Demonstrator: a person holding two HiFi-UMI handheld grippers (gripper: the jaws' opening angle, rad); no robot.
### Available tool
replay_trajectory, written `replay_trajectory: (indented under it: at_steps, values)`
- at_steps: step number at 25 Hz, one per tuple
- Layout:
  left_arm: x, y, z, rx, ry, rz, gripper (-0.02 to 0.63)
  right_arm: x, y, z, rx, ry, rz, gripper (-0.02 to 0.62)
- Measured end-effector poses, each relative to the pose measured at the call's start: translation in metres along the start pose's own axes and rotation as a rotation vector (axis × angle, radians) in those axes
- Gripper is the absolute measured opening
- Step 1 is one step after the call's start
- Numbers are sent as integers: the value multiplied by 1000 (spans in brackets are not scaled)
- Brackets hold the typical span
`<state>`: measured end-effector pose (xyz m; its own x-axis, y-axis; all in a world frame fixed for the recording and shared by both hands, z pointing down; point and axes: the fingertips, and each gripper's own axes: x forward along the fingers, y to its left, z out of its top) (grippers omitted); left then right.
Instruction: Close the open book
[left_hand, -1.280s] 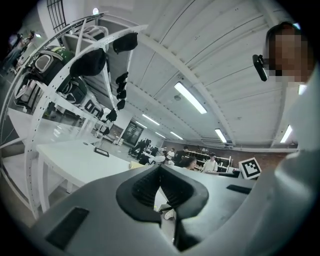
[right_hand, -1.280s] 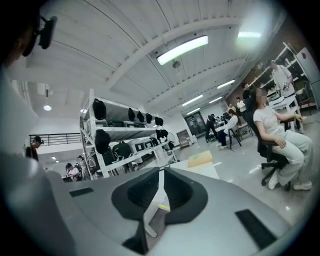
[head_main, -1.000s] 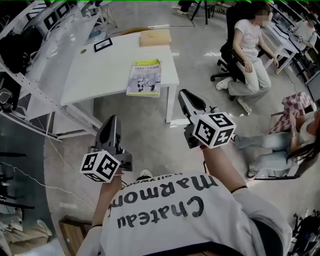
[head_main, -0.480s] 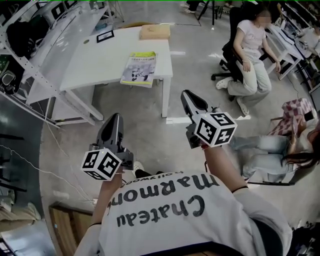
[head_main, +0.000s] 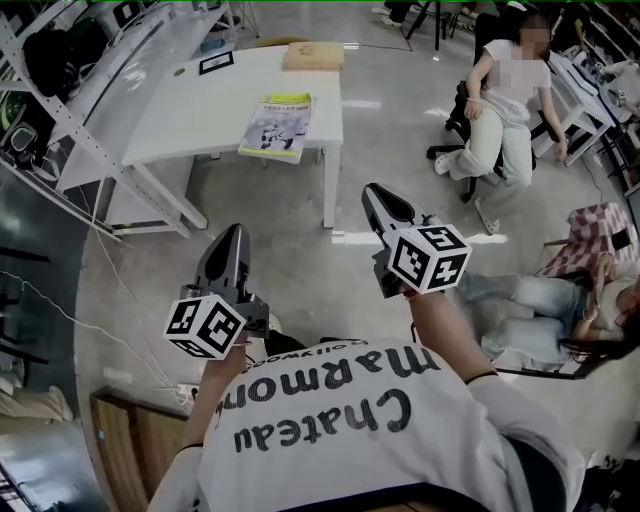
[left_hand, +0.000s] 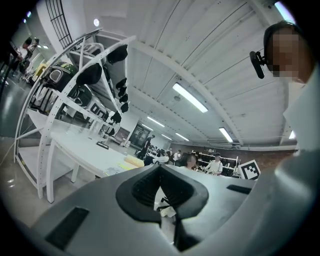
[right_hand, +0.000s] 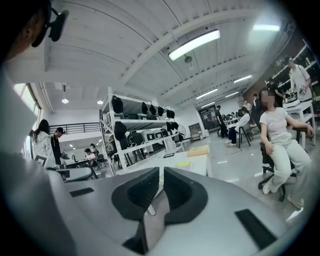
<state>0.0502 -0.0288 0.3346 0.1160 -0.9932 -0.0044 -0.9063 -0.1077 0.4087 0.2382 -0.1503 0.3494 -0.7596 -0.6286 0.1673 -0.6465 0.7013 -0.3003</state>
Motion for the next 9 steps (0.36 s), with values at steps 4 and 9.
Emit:
replay_trajectory:
  at_steps: [4, 9]
  values:
    - [-4, -8, -6, -2, 2, 14, 23, -7, -3, -7, 0, 21, 10, 48]
    - [3, -18, -22, 4, 5, 26, 23, -10, -23, -19, 12, 34, 23, 48]
